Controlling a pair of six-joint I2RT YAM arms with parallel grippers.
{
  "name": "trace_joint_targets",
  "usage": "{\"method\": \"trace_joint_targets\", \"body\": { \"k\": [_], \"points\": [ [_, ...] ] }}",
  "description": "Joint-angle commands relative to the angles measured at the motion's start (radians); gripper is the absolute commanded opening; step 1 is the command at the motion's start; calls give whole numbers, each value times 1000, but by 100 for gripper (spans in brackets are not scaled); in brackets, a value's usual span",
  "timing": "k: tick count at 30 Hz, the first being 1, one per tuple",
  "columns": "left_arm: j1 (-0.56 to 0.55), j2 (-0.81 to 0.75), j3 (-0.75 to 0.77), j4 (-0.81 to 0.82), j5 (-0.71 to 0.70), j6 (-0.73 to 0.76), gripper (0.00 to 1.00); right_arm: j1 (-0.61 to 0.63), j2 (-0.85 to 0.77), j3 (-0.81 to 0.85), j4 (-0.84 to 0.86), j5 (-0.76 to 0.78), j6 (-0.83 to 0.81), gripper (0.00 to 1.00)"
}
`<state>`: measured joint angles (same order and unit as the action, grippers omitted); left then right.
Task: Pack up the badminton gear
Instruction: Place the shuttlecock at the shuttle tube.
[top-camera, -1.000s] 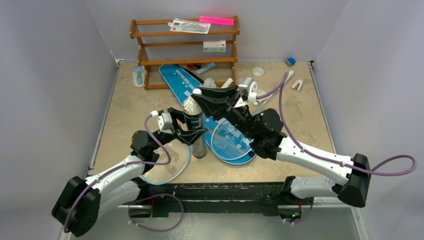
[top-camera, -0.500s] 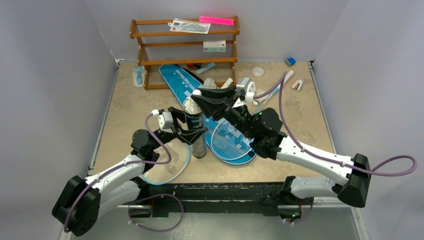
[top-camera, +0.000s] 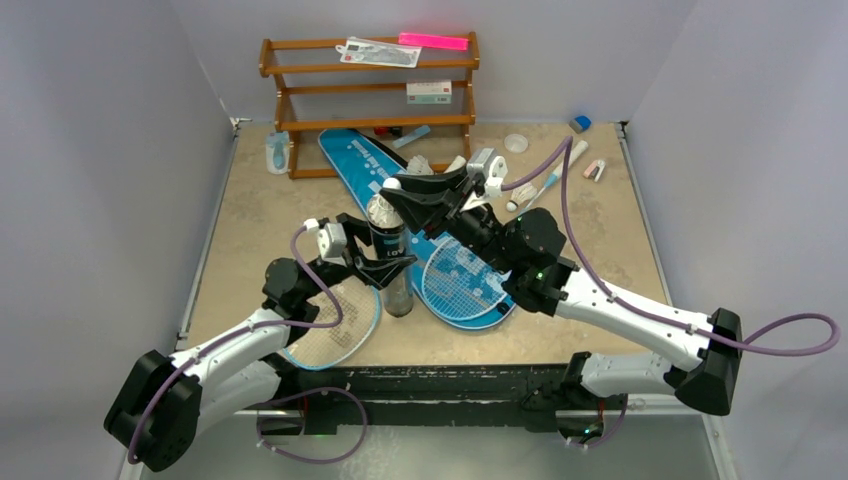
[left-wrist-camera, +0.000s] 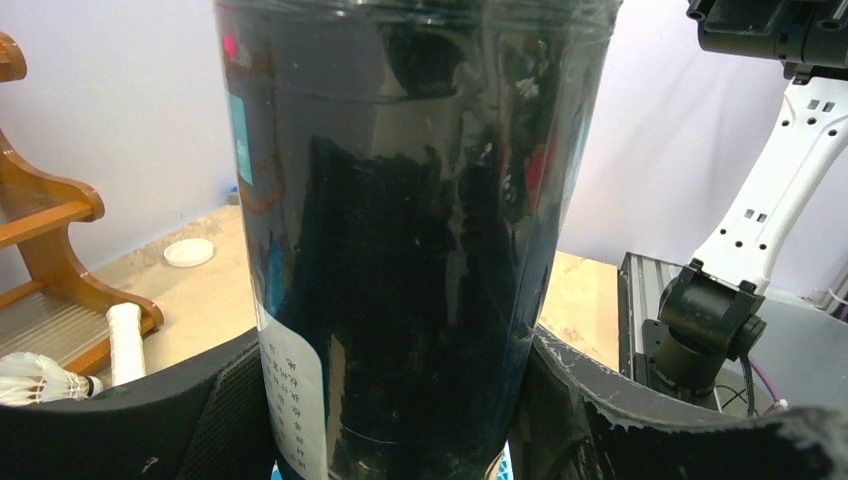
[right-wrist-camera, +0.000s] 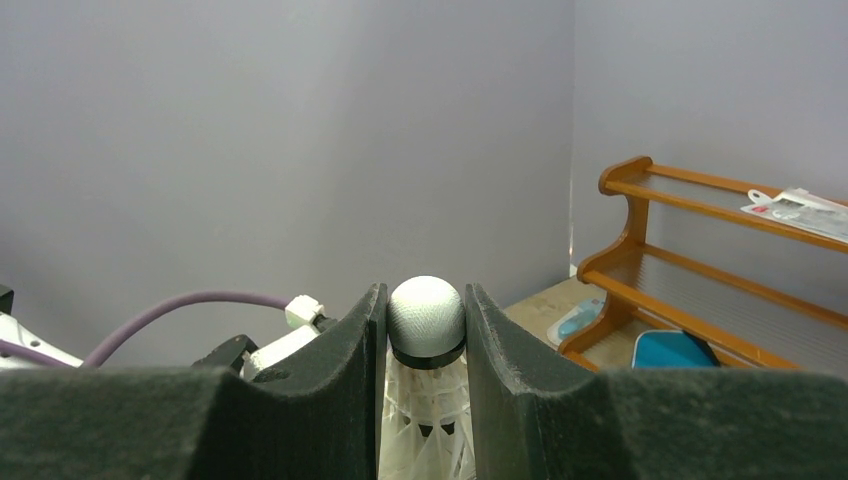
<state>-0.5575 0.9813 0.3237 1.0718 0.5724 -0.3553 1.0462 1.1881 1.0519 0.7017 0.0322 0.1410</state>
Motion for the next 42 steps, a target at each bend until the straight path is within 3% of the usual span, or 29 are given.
{"method": "trace_joint_targets", "body": {
  "k": [1,19,42],
  "points": [
    [-5,20,10,-85,26,-28,45,3,-15,61,-57,-31,7,19],
    [-4,26,11,-95,6,-31,46,2,-19,88,-134,-107,57,16],
    [-5,21,18,-106,14,-24,46,3,-38,86,-246,-60,68,18]
  ]
}}
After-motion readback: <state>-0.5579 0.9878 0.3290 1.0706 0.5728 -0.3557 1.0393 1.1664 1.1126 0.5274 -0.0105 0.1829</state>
